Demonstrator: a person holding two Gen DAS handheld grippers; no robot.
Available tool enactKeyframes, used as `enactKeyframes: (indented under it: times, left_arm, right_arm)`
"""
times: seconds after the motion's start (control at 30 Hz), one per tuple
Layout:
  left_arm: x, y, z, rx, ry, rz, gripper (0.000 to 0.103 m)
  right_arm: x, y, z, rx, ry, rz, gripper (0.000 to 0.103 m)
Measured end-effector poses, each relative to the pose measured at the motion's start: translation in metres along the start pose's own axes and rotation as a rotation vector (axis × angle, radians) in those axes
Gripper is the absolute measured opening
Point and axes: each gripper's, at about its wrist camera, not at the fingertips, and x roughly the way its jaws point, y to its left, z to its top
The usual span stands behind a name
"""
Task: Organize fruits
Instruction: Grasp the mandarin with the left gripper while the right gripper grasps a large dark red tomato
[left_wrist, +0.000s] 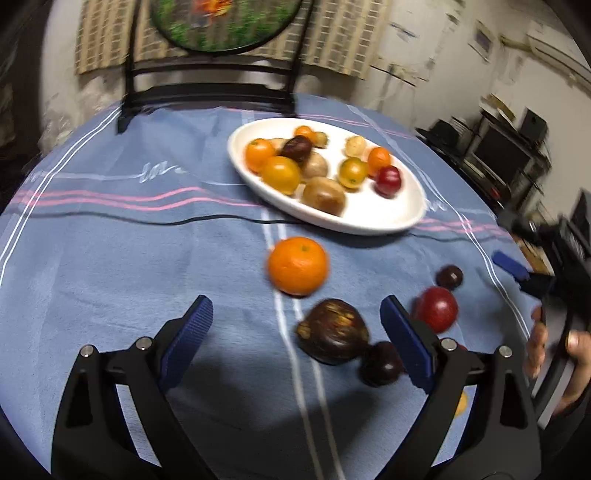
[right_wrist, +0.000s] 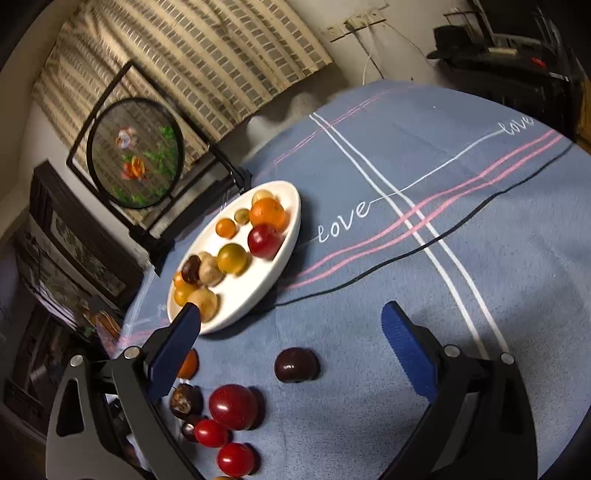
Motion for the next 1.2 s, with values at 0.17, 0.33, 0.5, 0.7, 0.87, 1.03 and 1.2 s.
enactKeyframes:
  times: [0.17, 0.33, 0.5, 0.7, 0.87, 1.03, 1.2]
  left_arm:
    - [0.006, 0.003, 0.002, -0.047, 0.065, 0.065, 0.094]
    - [0.015, -0.023, 0.023, 0.079, 0.082, 0.080, 0.094]
    - [0.043, -0.018, 0.020, 0.068, 0.121, 0.064, 0.088]
    - [0.051, -0.021, 0.017, 0.106, 0.113, 0.070, 0.065]
    - [0.056, -0.026, 0.017, 0.134, 0.081, 0.088, 0.057]
    - [0.055, -0.017, 0.019, 0.076, 0.064, 0.065, 0.045]
    - [0.045, -0.015, 0.019, 0.072, 0.030, 0.081, 0.045]
  right_arm:
    - [0.001, 0.006, -0.005, -0.060, 0.001, -0.021, 0.099]
    - [0.000, 0.004, -0.005, -0.048, 0.010, -0.001, 0.099]
    - [0.000, 0.000, -0.005, -0.028, 0.013, -0.007, 0.099]
    - [0.005, 0.004, -0.009, -0.043, 0.045, -0.005, 0.099]
    - [0.006, 0.005, -0.009, -0.048, 0.052, -0.014, 0.099]
    - [0.006, 0.012, -0.012, -0.100, 0.055, -0.036, 0.099]
    - [0.003, 0.018, -0.015, -0.152, 0.047, -0.019, 0.099]
